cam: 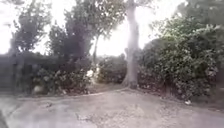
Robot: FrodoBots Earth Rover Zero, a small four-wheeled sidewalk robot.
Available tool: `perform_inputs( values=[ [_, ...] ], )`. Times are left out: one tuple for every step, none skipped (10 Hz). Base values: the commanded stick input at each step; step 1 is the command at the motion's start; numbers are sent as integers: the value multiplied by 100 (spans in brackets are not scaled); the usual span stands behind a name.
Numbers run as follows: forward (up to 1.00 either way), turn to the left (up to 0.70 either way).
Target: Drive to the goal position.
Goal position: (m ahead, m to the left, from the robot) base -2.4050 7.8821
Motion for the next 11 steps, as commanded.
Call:
perform_inputs(
  values=[
    [0, 70],
    [0, 70],
    [0, 70],
    [0, 70],
    [0, 70],
    [0, 70],
    [0, 70],
    [0, 70],
    [0, 70],
    [0, 70],
    [0, 70]
  ],
)
